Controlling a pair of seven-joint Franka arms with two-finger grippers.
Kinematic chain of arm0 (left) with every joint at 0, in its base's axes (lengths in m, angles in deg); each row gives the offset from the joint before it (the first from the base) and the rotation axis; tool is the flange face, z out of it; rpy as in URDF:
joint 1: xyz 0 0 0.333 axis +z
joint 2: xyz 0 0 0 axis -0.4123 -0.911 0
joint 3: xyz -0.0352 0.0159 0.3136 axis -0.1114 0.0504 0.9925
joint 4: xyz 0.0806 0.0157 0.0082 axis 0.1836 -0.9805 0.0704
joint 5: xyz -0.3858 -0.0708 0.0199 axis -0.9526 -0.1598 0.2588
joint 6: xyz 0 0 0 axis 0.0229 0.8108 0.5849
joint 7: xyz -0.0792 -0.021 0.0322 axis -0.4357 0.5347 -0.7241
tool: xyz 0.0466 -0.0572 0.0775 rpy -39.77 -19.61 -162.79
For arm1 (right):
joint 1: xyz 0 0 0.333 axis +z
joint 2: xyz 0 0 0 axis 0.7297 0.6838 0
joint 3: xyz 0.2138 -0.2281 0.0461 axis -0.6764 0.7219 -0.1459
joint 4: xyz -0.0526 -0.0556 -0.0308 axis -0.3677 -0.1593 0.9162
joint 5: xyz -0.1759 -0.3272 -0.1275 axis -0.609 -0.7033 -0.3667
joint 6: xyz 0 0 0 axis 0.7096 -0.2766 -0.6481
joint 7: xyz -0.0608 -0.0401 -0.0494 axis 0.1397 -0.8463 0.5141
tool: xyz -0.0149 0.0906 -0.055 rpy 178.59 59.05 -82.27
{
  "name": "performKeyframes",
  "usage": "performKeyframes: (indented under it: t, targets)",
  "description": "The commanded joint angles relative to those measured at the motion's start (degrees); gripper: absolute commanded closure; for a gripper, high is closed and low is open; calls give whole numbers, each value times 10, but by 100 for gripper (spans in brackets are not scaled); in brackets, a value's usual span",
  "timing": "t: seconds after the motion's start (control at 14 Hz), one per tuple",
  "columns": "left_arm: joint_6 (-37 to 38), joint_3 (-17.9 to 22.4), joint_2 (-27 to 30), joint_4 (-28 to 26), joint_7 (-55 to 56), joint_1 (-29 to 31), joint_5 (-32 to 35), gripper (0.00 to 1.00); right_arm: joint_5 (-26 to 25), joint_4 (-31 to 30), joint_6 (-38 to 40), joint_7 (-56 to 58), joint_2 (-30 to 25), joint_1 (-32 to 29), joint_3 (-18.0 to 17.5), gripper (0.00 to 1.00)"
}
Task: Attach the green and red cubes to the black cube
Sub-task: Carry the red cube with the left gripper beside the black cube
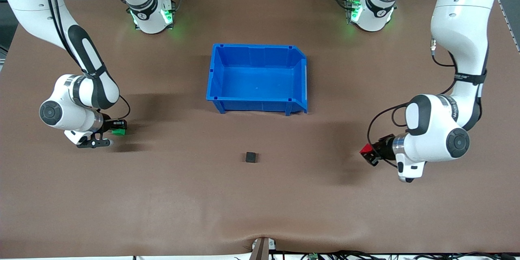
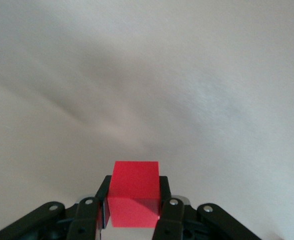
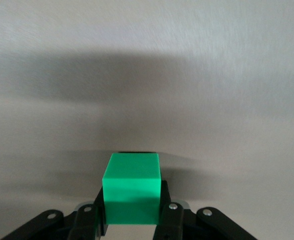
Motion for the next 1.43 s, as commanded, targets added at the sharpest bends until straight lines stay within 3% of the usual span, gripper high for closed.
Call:
performKeyframes:
  t: [0.0, 0.29, 0.71, 1.0, 1.36]
  targets:
    - [6, -3, -34, 40, 31, -15, -26, 100, -2, 33, 37, 72, -17, -1, -3, 100]
    - [-41, -5, -64, 77, 157, -51, -35, 100, -3, 150, 157, 194, -10, 21, -6, 100]
    - [-141, -6, -120, 123, 390, -126, -39, 100, -8, 246, 156, 348, 22, 82, -6, 100]
    - [-195, -6, -149, 148, 511, -199, -42, 100, -48, 286, 155, 466, 24, 98, -4, 100]
    - [-235, -2, -170, 172, 539, -258, -42, 100, -65, 354, 155, 532, 79, 135, -5, 100]
